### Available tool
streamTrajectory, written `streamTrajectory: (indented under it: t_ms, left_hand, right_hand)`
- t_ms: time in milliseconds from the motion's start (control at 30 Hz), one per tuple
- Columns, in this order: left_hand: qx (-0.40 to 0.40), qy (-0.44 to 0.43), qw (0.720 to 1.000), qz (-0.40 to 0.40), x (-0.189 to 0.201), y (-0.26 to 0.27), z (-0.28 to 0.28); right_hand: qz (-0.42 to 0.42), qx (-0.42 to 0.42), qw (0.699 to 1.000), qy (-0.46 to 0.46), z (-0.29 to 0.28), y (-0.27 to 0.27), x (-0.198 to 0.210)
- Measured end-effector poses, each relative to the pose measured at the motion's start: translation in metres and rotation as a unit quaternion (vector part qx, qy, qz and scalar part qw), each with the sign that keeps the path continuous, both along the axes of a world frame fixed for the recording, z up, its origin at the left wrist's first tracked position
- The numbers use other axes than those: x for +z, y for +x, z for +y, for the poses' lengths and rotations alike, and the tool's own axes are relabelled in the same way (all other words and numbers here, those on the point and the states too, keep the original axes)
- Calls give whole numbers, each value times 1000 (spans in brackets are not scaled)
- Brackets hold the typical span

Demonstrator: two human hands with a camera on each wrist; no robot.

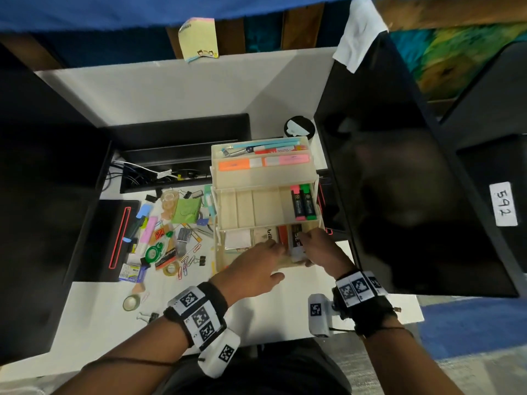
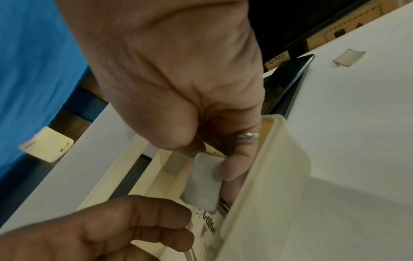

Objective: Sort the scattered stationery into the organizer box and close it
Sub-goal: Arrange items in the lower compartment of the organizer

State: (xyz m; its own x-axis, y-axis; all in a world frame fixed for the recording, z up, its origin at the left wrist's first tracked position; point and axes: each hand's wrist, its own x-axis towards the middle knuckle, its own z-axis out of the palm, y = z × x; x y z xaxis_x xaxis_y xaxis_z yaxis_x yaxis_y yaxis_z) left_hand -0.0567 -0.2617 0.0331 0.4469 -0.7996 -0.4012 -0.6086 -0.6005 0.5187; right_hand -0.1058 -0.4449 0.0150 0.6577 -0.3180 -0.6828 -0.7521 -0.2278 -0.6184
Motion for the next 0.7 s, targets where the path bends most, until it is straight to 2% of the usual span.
streamTrajectory:
  t_ms: [167, 400, 533, 700]
  left_hand:
    - [-4, 22, 1000, 11, -4, 5, 4]
    - [-5, -3, 1000, 21, -12, 5, -10]
    - [77, -30, 992, 93, -19, 4, -30]
    - [163, -7, 977, 138, -25, 4, -51]
  right_hand:
    - [29, 55, 987, -151, 7, 9, 2]
    - [-7, 9, 969, -248, 15, 7, -7]
    - [-53, -46, 965, -252, 15, 0, -15]
    - [-49, -37, 963, -264, 11, 2, -17]
